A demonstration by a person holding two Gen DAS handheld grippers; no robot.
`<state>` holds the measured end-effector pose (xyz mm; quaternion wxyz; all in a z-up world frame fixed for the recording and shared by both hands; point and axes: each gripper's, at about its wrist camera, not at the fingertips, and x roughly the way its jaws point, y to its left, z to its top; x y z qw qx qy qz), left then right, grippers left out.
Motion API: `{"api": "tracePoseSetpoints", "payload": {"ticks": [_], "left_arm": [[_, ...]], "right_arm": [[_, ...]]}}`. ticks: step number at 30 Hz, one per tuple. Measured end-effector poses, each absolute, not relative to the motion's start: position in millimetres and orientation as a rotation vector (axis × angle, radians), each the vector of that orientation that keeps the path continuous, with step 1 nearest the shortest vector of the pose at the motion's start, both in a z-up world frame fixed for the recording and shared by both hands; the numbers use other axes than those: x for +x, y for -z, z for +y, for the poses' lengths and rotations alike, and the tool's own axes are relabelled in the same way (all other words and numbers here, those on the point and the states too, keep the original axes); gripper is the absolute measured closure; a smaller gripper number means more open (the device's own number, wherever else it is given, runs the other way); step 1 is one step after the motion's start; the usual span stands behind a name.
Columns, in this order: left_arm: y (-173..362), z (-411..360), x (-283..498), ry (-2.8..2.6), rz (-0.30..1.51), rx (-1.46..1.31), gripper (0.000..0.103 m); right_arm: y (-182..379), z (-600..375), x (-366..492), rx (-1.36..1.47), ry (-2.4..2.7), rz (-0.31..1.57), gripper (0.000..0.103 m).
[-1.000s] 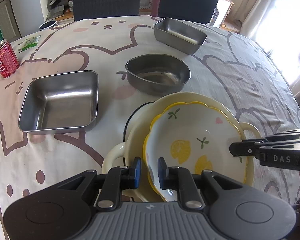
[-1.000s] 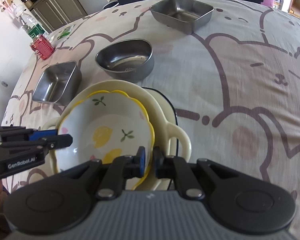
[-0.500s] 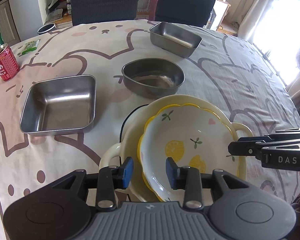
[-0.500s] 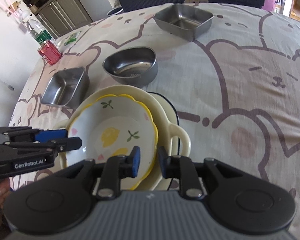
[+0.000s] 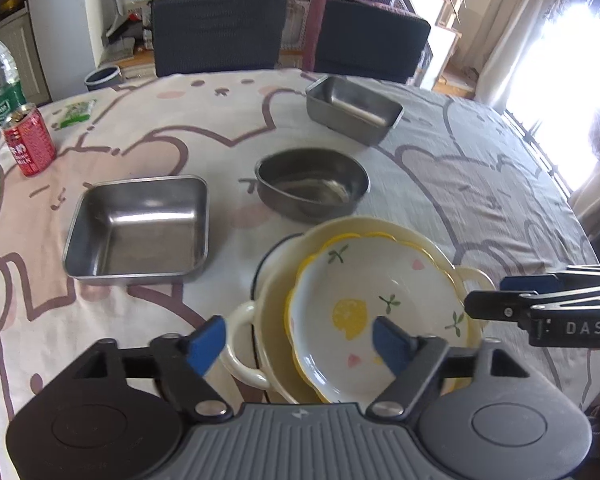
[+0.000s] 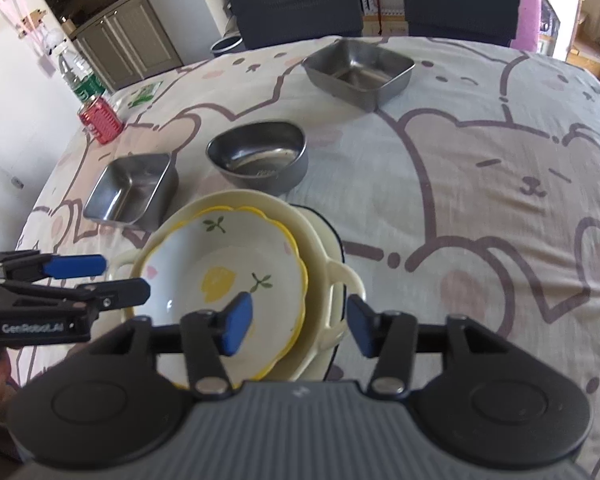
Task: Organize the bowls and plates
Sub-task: 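Open both grippers to release the lemon bowl, then reach both grippers to the small square steel dish and close on its rim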
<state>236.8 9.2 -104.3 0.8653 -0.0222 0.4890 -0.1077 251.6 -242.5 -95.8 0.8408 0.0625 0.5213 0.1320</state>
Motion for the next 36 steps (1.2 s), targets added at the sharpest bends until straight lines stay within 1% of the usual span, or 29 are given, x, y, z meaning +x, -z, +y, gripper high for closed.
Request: {"api": "tracePoseSetpoints", "payload": {"ticks": [1,2,4,5,7,8,10,15,19,26,27,28,29,30,31,32,33,34,35,36], "left_arm": [[104,12,237,0.222,1.02,-0.053,0.015],[103,15,238,0.216,1.013,-0.059,0.012],[101,21,238,0.195,0.993,-0.062,0.008],[99,24,239,0.181,0.979,-0.06,0.005],[97,31,240,0.157,0.951,-0.059,0.002],[96,37,241,0.147,0.941,-0.066,0.002],[95,48,244,0.124,0.921,-0.088,0.0],[94,79,255,0.025,0.87,-0.124,0.0],[98,107,266,-0.082,0.865,-0.159,0.0],[111,146,279,-0.213,0.868,-0.207,0.001],[113,149,281,-0.22,0.87,-0.21,0.002],[115,152,284,-0.226,0.871,-0.212,0.004],[116,155,286,-0.228,0.871,-0.217,0.01],[118,158,289,-0.227,0.871,-0.224,0.013],[120,160,292,-0.224,0.872,-0.229,0.018],[122,161,294,-0.219,0.87,-0.23,0.024],[125,162,297,-0.213,0.869,-0.229,0.028],[127,162,300,-0.203,0.867,-0.227,0.034],[129,162,302,-0.193,0.866,-0.227,0.039],[132,163,304,-0.185,0.869,-0.229,0.04]], "right_arm": [[95,-243,252,0.138,-0.273,1.095,0.032],[95,-244,252,0.143,-0.267,1.088,0.029],[94,-245,253,0.148,-0.25,1.073,0.018],[93,-245,253,0.145,-0.241,1.059,0.015],[91,-242,254,0.133,-0.224,1.019,0.003],[89,-241,254,0.131,-0.219,0.995,0.0],[86,-239,256,0.141,-0.217,0.952,0.0],[84,-224,269,0.196,-0.25,0.913,0.0],[85,-206,282,0.219,-0.278,0.89,0.0],[96,-168,315,0.312,-0.304,0.948,0.0],[99,-163,319,0.327,-0.308,0.97,0.002],[103,-158,323,0.346,-0.315,0.991,0.008],[108,-153,327,0.372,-0.327,1.01,0.012],[112,-149,331,0.398,-0.336,1.029,0.02],[117,-144,336,0.422,-0.341,1.052,0.024],[121,-140,339,0.446,-0.346,1.056,0.024],[119,-135,340,0.458,-0.365,1.029,0.035],[119,-131,342,0.466,-0.384,1.024,0.048],[121,-125,344,0.479,-0.393,1.028,0.053],[123,-122,345,0.482,-0.394,1.03,0.055]]}}
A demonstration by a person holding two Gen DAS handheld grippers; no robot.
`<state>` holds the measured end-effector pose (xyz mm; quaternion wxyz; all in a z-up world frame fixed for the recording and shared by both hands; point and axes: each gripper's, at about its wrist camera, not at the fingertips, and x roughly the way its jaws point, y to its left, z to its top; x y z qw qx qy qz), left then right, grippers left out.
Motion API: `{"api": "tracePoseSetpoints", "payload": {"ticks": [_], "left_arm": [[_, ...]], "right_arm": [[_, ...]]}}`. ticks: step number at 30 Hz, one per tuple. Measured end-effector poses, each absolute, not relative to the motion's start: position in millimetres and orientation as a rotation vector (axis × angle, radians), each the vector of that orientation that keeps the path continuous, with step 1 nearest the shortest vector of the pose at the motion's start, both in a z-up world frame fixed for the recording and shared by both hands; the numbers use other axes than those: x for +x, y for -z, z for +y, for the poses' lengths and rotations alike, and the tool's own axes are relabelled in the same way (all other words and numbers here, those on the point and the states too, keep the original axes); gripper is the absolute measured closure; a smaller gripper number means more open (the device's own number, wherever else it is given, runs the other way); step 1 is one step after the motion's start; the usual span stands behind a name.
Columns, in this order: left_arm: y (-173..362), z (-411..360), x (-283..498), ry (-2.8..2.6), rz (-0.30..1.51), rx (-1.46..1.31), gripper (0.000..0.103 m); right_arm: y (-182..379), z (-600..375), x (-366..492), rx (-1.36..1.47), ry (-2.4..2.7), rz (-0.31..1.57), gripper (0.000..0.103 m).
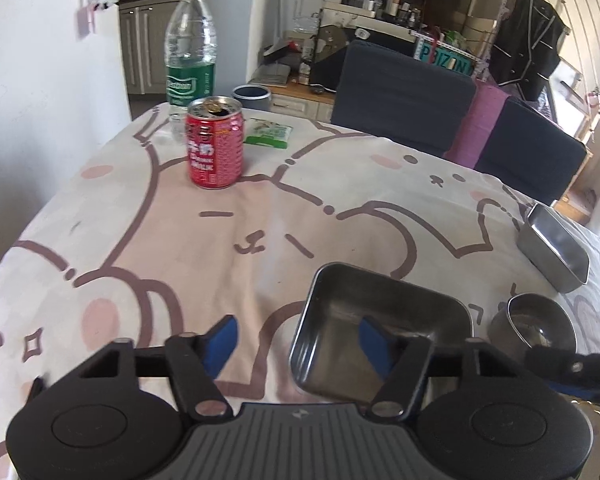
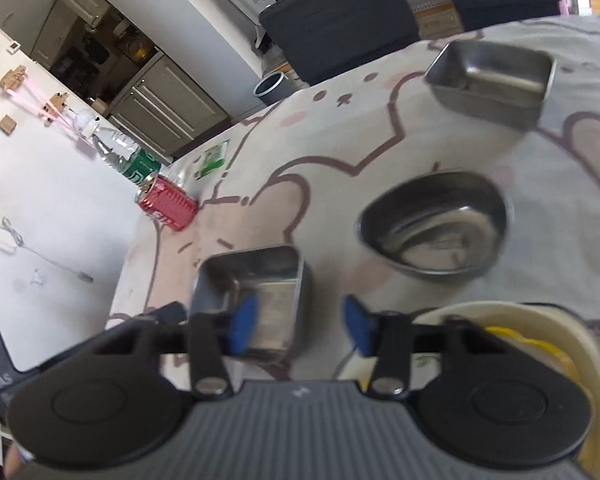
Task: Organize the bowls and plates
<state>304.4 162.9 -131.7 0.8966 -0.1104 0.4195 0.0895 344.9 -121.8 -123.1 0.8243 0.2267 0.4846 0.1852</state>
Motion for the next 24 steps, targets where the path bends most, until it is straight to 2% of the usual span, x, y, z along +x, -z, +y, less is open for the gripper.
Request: {"api": "tracePoseSetpoints", "payload": {"ticks": [3,8,11,15,17,18,20,24], "left_arm": [[138,162,311,-0.169,0.882,-0.225,0.047],[149,162,321,-0.159,0.908,-0.22,0.062],[154,164,325,-0.152,0.924,-0.219,0.07],[161,168,328,-0.149,0.945,-0.219,0.08],[163,171,328,-0.15,0.949,-0.226,0.092],[164,173,328,-0.144,0.947,-0.237,0.095],[162,174,328,-0.139,0.946,-0.243,0.096],[149,170,323,-0.127,0.907,-0.251,0.098]], "right_arm": [[130,-111,348,0.447,-0.396,1.025,0.061],[145,-96,358,0.437,-0.425,1.063,0.061],[144,-85,362,0.399,-0.414,1.061,0.067],[152,-77,366,0.389,-0.423,1.092,0.084],[154,-74,367,0.358,-0.411,1.091,0.087],[155,-73,367,0.349,-0.409,1.092,0.087],[158,-72,370,0.344,-0.41,1.095,0.092],[155,-76,369,0.352,-0.411,1.075,0.094]]}}
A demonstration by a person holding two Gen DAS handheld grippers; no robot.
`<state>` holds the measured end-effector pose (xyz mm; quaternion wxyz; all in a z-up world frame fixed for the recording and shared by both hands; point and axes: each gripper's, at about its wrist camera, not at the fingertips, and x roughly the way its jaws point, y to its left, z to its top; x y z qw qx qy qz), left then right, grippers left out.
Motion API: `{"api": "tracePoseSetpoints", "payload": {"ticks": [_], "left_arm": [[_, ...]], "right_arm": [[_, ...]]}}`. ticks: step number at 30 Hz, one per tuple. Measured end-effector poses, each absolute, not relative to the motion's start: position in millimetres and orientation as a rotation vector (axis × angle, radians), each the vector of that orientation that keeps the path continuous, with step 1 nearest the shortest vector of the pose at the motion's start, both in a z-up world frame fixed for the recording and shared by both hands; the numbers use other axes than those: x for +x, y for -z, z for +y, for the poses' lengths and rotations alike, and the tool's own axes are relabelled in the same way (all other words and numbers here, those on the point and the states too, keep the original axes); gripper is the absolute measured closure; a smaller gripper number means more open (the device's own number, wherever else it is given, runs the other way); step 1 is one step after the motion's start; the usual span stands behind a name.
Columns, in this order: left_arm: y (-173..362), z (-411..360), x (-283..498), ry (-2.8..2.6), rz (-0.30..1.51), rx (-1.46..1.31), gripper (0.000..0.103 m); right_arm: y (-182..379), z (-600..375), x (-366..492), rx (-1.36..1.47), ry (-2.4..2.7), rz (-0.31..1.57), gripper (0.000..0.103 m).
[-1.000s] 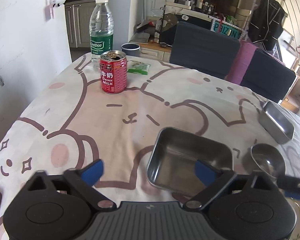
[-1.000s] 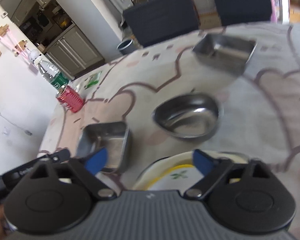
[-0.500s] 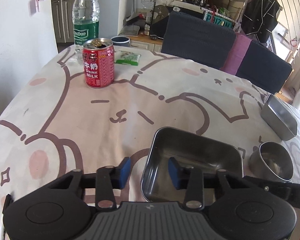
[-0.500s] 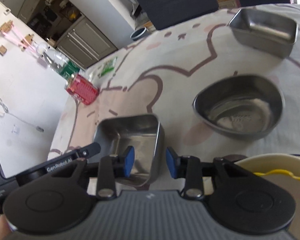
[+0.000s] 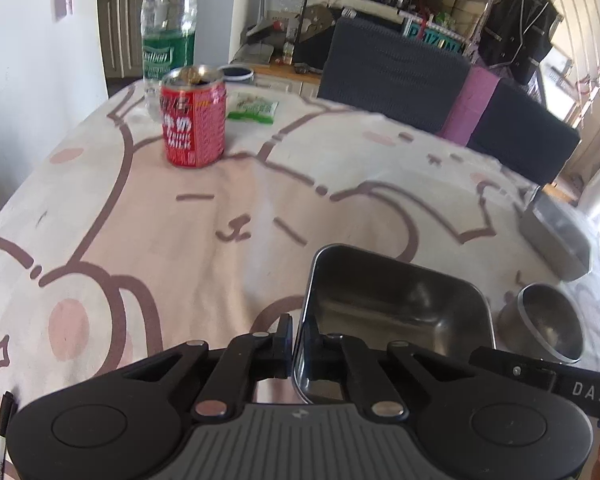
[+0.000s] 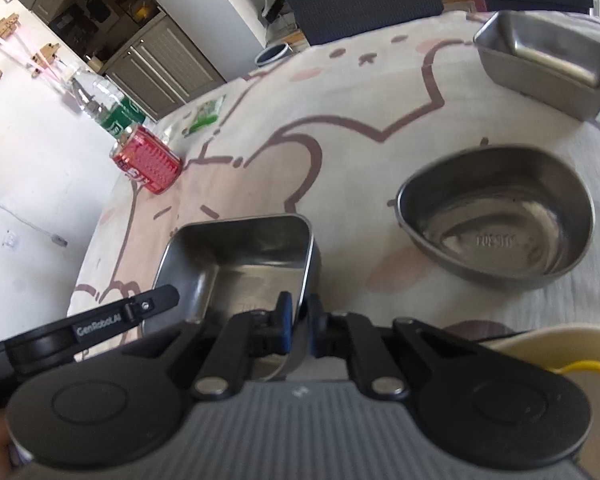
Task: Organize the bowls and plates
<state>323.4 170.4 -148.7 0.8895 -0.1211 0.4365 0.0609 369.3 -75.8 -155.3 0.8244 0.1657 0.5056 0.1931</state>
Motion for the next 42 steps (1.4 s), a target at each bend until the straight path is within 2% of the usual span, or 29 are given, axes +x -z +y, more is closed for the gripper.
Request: {"api": "tracePoseSetpoints", "payload": {"ticks": [11,21,32,42], "left_arm": [[87,109,301,-0.008,0.769,-0.282,0.099],[67,13,293,0.166,0.772,-0.288,0.098],[88,-99,298,0.339,0.897,-0.288,0.096],[122,-176,296,0.428,1.03,-0.188,0.094]], "right_arm": [[105,-144,346,0.398,-0.396,0.893,0.097],[74,-249,303,0.4,-0.292,0.815,0.097],[66,-360,256,0.457,-0.091,0.796,0.098],[95,-423,239,0.474,0.083,0.887,0.099]]}}
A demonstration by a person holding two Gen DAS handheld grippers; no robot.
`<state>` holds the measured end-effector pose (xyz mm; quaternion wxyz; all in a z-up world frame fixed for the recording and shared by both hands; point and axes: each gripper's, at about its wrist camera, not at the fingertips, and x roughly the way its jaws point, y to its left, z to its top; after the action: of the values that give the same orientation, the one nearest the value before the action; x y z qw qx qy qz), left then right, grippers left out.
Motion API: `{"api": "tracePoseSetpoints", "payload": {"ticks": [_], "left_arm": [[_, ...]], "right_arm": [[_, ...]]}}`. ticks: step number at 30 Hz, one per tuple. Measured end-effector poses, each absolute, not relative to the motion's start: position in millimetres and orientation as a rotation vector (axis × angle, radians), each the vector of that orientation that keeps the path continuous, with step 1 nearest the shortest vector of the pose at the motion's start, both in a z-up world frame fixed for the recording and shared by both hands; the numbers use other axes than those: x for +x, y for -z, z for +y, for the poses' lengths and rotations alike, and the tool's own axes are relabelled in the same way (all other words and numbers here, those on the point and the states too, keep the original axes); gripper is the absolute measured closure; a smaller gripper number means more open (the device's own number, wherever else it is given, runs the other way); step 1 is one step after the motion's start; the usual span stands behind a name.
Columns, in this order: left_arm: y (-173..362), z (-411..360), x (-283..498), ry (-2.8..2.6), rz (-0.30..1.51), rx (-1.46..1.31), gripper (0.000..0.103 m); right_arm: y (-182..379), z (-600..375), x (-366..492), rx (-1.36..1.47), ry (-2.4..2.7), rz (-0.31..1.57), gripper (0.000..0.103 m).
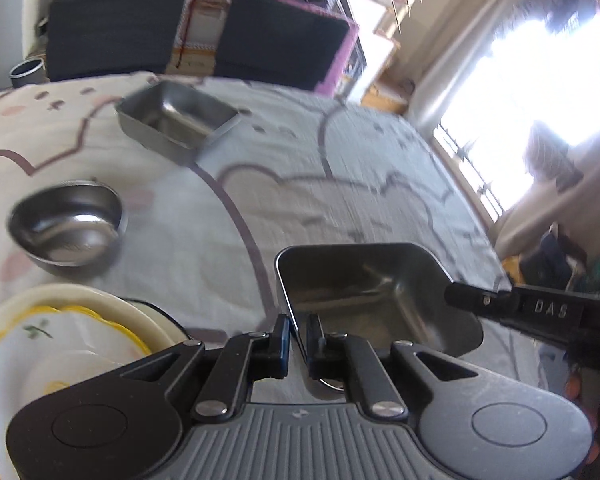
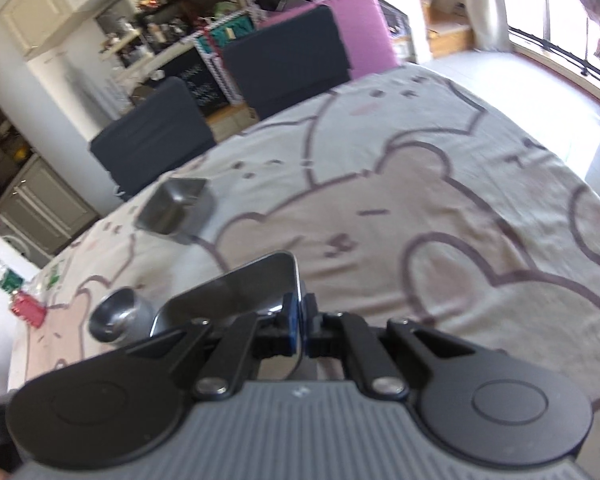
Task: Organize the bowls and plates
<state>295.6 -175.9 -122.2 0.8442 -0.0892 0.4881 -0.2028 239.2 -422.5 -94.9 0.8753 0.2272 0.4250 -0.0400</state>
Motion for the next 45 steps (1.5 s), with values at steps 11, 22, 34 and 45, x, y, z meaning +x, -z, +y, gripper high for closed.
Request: {"api": "tracePoseSetpoints", "payload": {"ticks": [11,22,34,45], "left_arm": [[147,-208,291,0.469,1.111,-0.073,0.092],[155,-225,284,0.514,1.124,0.0,0.09],[160,-233,278,0.556,1.132,0.041,0.09],[164,-234,279,0.583,1.164,0.033,0.09]], "right_arm": [[117,-448,239,0.446,0.164,0.982,0.097],[126,-452,246,0.396,0.196,1.058,0.096],[139,-456,243,0.343,0.202,1.144,0.094],[150,-462,242,0.332,0.184,1.188,0.094]]}}
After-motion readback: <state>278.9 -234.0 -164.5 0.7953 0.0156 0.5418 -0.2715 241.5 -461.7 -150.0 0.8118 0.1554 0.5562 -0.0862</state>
